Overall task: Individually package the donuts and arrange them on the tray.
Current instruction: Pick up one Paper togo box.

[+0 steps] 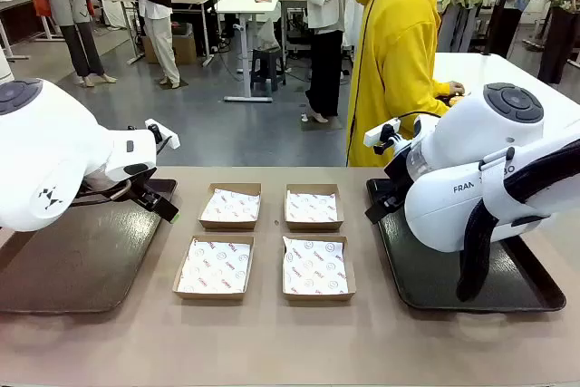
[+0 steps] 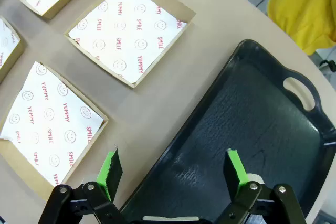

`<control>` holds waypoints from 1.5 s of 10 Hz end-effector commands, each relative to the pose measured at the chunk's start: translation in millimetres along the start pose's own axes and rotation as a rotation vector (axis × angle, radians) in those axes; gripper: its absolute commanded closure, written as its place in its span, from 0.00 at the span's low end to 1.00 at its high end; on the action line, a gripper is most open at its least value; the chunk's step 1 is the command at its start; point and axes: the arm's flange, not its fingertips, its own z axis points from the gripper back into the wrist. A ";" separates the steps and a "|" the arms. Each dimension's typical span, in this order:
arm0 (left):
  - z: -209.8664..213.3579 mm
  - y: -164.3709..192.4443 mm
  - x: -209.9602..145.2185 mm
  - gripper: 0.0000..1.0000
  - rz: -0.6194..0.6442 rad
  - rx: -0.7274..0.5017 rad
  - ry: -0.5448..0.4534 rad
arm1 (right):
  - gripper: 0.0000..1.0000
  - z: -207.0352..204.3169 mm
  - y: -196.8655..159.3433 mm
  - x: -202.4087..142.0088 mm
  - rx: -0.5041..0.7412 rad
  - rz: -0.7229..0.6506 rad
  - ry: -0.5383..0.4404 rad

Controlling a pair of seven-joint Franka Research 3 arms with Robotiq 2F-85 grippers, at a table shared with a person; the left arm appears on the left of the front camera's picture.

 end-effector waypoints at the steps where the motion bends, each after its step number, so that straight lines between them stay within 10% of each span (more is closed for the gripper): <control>1: 0.0 -0.1 0.0 0.00 0.000 0.000 0.000 | 0.00 0.0 0.0 0.0 0.000 0.000 0.000; 13: 0.0 0.0 0.0 0.00 0.000 0.000 0.000 | 0.00 0.0 -0.1 0.0 0.000 0.000 0.000; 15: 35.5 -5.1 -44.1 0.00 -0.001 -0.057 0.070 | 0.00 40.9 24.3 -36.9 0.059 0.051 0.050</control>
